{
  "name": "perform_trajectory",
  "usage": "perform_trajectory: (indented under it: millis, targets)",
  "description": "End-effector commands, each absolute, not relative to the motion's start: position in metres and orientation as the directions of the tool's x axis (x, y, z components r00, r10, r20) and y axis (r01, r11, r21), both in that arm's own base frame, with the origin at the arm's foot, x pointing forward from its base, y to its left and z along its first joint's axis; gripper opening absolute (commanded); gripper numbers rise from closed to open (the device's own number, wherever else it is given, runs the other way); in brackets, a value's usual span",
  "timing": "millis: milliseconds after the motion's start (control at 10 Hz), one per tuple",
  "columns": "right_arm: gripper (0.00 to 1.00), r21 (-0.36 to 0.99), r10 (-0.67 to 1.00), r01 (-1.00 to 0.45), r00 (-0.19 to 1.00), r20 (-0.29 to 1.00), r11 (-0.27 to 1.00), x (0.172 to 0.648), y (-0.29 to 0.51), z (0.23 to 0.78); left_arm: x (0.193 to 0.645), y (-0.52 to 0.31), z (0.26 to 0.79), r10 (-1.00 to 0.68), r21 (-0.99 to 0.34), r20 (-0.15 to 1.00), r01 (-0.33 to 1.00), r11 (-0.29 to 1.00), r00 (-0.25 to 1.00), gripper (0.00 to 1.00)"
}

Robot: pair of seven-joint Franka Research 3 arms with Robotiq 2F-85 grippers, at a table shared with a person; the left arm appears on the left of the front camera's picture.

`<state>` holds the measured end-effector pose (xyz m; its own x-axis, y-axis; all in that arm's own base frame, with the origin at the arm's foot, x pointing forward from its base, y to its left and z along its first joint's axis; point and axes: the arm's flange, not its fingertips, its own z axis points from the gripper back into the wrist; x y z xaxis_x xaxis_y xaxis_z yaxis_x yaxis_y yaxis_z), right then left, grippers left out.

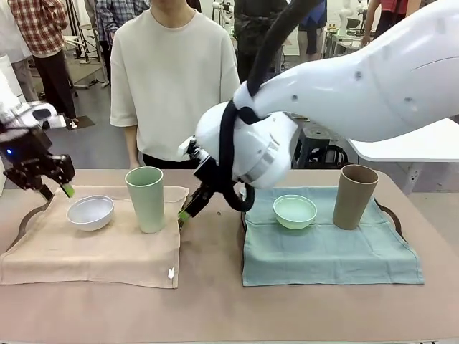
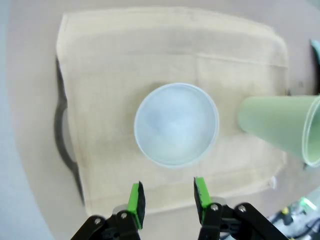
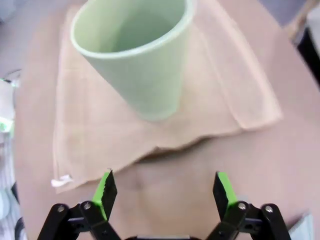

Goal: Set up a tray with a mat and arrange the tableware.
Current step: Place the Picnic Bowl and Reusable plastic cup back onto the Handle tray in front of the human's position.

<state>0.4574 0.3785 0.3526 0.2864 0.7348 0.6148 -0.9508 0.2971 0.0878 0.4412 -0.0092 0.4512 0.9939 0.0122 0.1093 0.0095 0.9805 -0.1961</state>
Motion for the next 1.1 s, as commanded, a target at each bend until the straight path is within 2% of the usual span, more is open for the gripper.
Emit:
perform_trajectory:
  millis: [0, 200, 500, 700, 1000]
  targets:
    - [1.00, 0.052, 0.719, -0.896, 0.387, 0.578, 0.441, 0.437, 0.364, 0.392, 0.419, -0.020, 0.493, -0.085, -0.163, 0.151, 0.110, 0.980, 0.985, 0.54]
    - [1.00, 0.049, 0.719, -0.818, 0.530, 0.449, 0.573, 0.404, 0.359, 0.434, 0.400, -0.052, 0.524, -0.120, -0.063, 0.139, 0.129, 0.990, 0.983, 0.54]
    - [1.00, -0.010, 0.618, -0.633, 0.752, 0.231, 0.774, 0.367, 0.358, 0.491, 0.403, -0.104, 0.542, -0.180, 0.008, 0.151, 0.181, 0.984, 0.972, 0.54]
    - [1.00, -0.047, 0.553, -0.552, 0.826, 0.107, 0.833, 0.346, 0.357, 0.520, 0.406, -0.125, 0.545, -0.207, 0.044, 0.146, 0.203, 0.978, 0.967, 0.54]
    - [1.00, -0.028, 0.497, -0.496, 0.868, 0.023, 0.868, 0.337, 0.359, 0.540, 0.408, -0.139, 0.544, -0.210, 0.072, 0.135, 0.202, 0.977, 0.968, 0.54]
